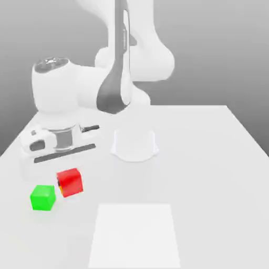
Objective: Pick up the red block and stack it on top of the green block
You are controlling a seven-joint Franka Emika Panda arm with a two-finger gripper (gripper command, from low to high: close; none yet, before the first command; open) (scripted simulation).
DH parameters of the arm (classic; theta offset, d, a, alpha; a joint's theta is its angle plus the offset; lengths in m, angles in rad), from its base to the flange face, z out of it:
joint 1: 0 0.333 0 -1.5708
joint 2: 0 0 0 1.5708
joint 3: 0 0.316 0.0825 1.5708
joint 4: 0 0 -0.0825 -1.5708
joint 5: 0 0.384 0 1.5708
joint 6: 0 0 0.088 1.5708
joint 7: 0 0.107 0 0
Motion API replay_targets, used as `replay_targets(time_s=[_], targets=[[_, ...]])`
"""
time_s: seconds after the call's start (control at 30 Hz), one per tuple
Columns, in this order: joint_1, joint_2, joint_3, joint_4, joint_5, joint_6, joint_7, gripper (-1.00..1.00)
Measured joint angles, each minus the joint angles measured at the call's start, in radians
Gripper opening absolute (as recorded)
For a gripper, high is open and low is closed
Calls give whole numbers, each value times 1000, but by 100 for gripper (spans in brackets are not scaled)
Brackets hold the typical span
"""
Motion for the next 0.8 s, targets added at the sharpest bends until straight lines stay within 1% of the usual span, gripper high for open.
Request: replay_targets(time_s=[0.27, 0.57, 0.8], targets=[[-119, -33, -86, 12, -59, -38, 59, -100], [-164, 46, -94, 25, -184, -16, 150, -100], [-164, 123, -98, 30, -204, 20, 166, -100]])
